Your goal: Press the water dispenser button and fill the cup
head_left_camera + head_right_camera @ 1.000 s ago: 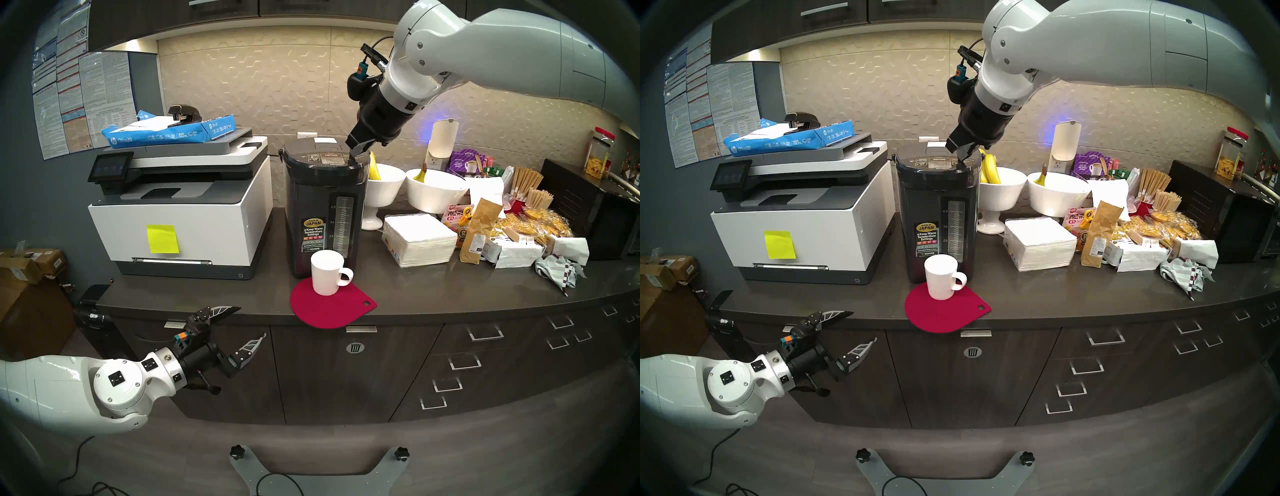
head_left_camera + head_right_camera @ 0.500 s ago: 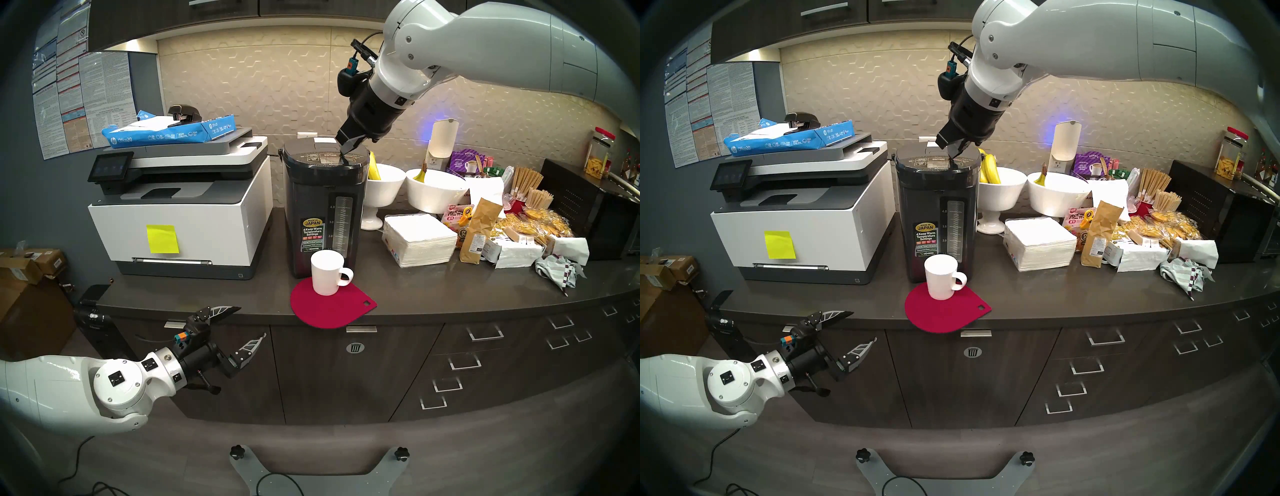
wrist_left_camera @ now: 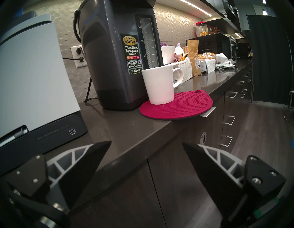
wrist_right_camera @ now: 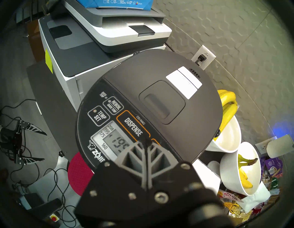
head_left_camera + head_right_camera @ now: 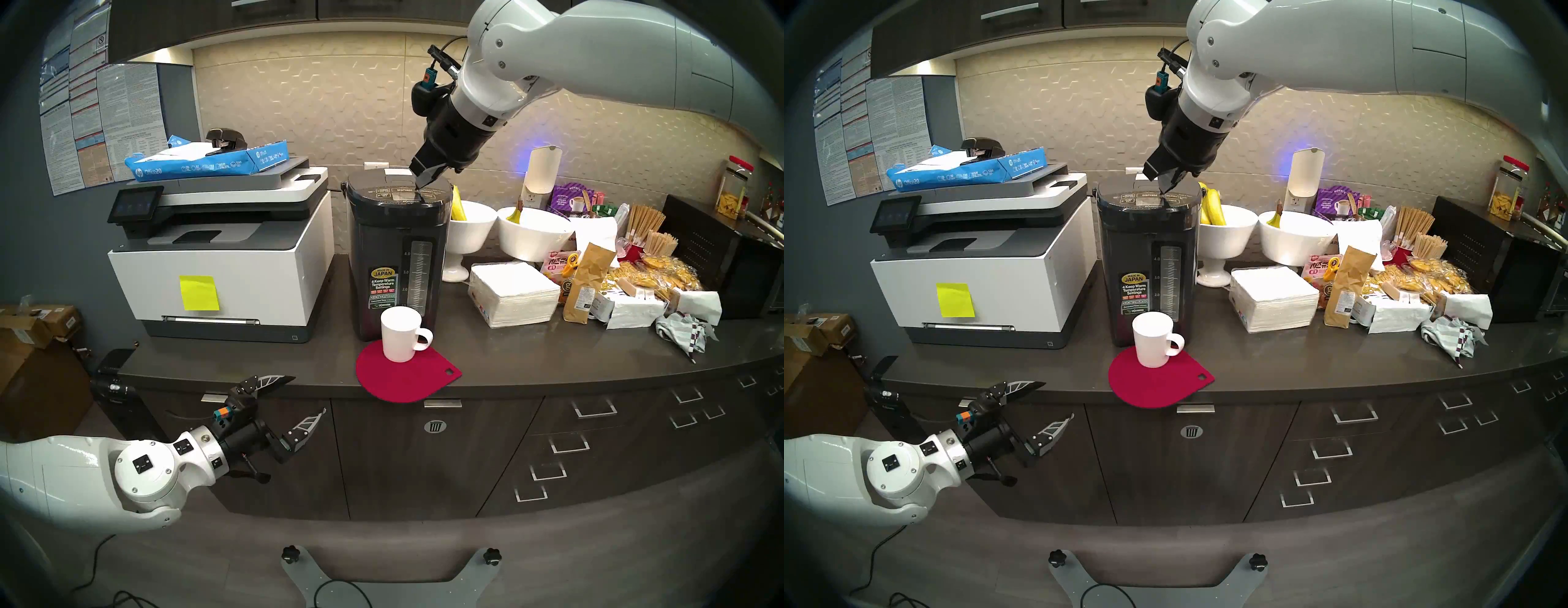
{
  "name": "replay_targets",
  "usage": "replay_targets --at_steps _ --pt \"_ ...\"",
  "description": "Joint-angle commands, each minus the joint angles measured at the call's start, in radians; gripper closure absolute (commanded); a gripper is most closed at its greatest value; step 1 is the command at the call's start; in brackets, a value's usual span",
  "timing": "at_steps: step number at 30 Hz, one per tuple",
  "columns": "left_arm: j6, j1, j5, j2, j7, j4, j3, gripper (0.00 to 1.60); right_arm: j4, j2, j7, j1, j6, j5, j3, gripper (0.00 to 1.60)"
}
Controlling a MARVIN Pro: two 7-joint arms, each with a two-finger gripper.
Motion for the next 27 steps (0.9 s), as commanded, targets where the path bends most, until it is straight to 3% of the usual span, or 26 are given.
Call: replay_targets --at_steps 1,27 --pt "-0.008 -0.008 0.003 -0.002 -0.001 -0.003 -0.008 0.00 0.015 -0.006 -0.015 0.015 -0.013 0.003 0.017 1.60" --pt "-0.008 -0.010 0.003 -0.002 -0.001 -0.003 -0.006 0.00 0.027 -0.043 -0.045 -0.031 -0.035 0.029 0.012 1.60"
